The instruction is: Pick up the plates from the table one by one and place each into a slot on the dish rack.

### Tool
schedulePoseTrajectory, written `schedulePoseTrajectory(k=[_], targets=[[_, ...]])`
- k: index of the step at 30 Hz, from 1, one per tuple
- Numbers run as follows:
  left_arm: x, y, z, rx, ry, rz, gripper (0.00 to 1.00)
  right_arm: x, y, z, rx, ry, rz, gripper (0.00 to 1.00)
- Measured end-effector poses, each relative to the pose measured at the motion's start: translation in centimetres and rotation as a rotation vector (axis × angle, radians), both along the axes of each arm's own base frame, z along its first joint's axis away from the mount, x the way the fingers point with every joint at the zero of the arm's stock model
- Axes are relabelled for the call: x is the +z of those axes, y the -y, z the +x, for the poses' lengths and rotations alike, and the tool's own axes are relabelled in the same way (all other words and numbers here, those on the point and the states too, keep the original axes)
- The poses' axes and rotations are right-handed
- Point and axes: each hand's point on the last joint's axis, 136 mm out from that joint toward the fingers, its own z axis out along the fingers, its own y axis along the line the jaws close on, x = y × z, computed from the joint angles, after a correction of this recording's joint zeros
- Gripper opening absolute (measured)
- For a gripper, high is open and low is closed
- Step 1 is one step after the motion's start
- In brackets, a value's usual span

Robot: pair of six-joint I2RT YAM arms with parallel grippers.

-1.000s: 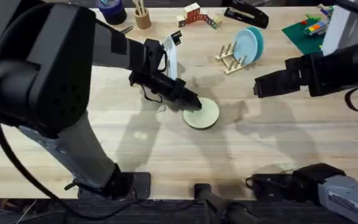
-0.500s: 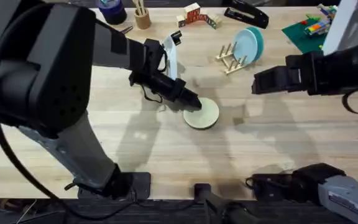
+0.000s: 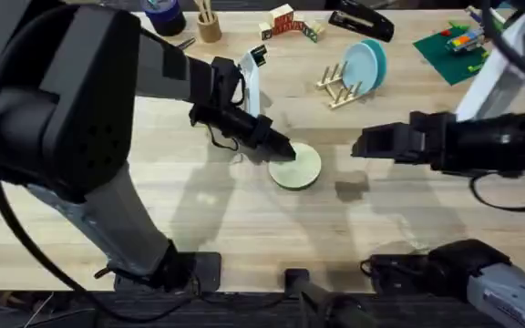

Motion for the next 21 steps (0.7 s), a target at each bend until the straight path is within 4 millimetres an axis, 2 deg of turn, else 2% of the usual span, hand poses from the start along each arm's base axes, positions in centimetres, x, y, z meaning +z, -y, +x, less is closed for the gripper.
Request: schedulePoseTrajectory(k=[6,21], targets=[[0.0,0.0,0.0,-0.001,0.001,0.000,0.039,-2.1,-1.5,0.5,-0.009,-0.027,0.097,0.996],[0.0,0.0,0.0,-0.001,0.001,0.000,0.039,-6.2,-3.3,1.2,-0.097,-0.079,0.213,0.995]])
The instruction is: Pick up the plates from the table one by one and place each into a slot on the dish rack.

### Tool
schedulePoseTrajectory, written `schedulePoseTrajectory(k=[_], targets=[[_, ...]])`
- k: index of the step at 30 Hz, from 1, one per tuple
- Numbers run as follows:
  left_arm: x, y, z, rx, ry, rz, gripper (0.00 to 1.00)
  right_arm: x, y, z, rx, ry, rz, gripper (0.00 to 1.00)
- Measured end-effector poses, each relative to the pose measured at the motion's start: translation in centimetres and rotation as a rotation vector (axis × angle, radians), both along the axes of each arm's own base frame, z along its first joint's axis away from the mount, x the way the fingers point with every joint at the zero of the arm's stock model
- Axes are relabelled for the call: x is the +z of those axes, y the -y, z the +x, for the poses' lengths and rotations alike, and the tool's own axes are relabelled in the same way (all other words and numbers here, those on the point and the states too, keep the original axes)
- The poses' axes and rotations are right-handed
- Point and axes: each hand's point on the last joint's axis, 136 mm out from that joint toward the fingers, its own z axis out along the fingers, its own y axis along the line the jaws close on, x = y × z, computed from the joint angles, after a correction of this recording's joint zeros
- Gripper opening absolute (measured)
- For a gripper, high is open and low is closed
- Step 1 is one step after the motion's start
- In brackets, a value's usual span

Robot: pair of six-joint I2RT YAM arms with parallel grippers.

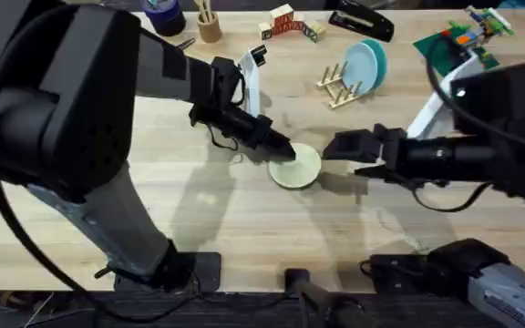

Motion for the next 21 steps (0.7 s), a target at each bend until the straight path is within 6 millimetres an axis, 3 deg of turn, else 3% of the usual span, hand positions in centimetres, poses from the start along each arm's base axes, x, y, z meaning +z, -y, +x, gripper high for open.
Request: schedulePoseTrajectory(k=[14,21], targets=[[0.0,0.0,0.0,0.000,0.000,0.000,0.040,-3.8,-2.7,0.0,-0.064,-0.013,0.124,0.995],[0.0,0.0,0.0,0.000,-0.001,0.000,0.039,-5.0,-2.9,-0.4,-0.103,-0.048,0.148,0.996]])
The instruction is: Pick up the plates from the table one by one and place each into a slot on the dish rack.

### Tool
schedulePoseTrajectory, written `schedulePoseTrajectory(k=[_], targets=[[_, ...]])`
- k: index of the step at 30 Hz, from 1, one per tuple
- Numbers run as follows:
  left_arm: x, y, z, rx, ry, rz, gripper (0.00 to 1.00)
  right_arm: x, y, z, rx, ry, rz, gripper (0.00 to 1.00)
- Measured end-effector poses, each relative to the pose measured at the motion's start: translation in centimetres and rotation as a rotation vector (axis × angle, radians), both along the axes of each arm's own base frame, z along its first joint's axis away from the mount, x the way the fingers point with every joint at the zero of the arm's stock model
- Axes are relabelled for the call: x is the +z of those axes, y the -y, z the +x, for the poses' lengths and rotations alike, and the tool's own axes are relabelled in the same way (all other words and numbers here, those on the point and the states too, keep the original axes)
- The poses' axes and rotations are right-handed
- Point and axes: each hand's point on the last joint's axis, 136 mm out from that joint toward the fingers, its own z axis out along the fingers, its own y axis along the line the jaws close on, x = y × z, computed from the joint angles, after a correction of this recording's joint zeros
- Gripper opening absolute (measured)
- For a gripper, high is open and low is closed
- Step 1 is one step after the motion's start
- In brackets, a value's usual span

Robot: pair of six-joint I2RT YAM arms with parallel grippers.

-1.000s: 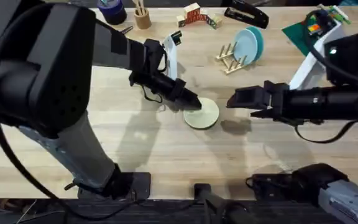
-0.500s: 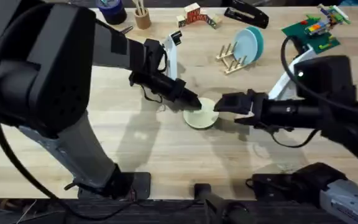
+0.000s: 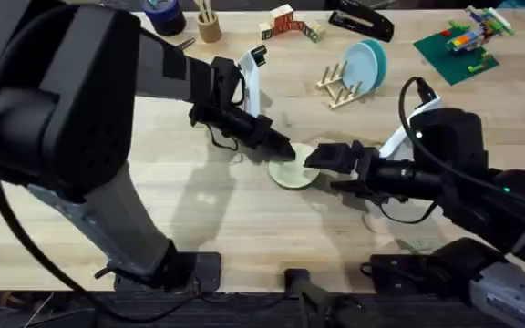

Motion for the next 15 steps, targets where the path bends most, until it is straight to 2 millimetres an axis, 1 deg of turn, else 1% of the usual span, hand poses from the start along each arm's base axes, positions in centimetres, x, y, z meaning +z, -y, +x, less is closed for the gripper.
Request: schedulePoseTrajectory(k=[3,6,9,13,15], targets=[[0.0,0.0,0.0,0.000,0.000,0.000,0.039,0.0,0.0,0.2,-0.010,0.000,0.000,0.995],[0.0,0.0,0.0,0.000,0.000,0.000,0.039,0.0,-0.2,0.8,-0.015,0.015,0.005,0.995],[0.0,0.0,0.0,0.000,0.000,0.000,0.039,0.0,-1.0,1.5,-0.009,0.031,0.019,0.995],[0.0,0.0,0.0,0.000,0.000,0.000,0.039,-0.7,-1.9,1.8,0.004,0.012,0.027,0.995],[0.0,0.0,0.0,0.000,0.000,0.000,0.040,-0.8,-2.0,2.0,-0.007,0.006,0.036,0.995]])
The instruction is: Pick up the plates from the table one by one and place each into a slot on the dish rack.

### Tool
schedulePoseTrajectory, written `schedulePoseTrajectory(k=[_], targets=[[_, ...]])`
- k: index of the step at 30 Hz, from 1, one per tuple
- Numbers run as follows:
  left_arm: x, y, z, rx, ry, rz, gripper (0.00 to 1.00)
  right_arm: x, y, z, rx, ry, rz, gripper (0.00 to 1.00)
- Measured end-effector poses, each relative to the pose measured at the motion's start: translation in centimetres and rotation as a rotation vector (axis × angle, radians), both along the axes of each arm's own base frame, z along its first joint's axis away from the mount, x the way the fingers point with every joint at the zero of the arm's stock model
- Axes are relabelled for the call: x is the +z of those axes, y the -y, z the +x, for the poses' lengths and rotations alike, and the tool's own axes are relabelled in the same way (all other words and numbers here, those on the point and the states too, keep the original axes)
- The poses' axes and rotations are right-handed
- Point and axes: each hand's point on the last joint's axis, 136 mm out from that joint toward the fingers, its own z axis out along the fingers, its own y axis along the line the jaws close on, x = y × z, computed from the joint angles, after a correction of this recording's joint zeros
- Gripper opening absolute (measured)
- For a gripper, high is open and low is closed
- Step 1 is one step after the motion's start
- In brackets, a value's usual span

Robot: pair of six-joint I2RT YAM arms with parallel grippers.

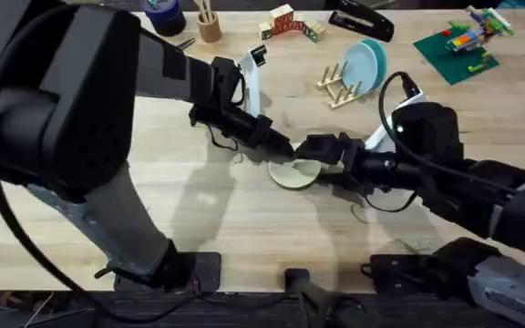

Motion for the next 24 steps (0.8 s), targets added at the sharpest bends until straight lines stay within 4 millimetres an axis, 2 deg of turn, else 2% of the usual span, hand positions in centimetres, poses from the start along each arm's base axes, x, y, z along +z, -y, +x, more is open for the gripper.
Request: schedulePoseTrajectory(k=[4,6,13,18,21,24], targets=[[0.0,0.0,0.0,0.000,0.000,0.000,0.039,-0.2,-0.4,0.5,-0.019,-0.013,0.019,0.987],[0.0,0.0,0.0,0.001,-0.001,0.000,0.039,-0.3,-0.5,0.7,-0.027,-0.019,0.025,0.937],[0.0,0.0,0.0,0.002,-0.002,0.001,0.039,-1.6,-1.2,0.7,-0.011,-0.040,0.013,0.431],[0.0,0.0,0.0,0.002,-0.003,0.001,0.040,-2.1,-1.2,0.4,-0.007,-0.051,-0.003,0.258],[0.2,-0.1,0.1,0.010,-0.011,-0.008,0.040,-2.0,-1.3,0.3,-0.005,-0.054,0.006,0.065],[0.3,-0.4,0.3,0.024,-0.017,-0.017,0.041,-1.5,-1.5,0.5,-0.001,-0.036,0.023,0.042]])
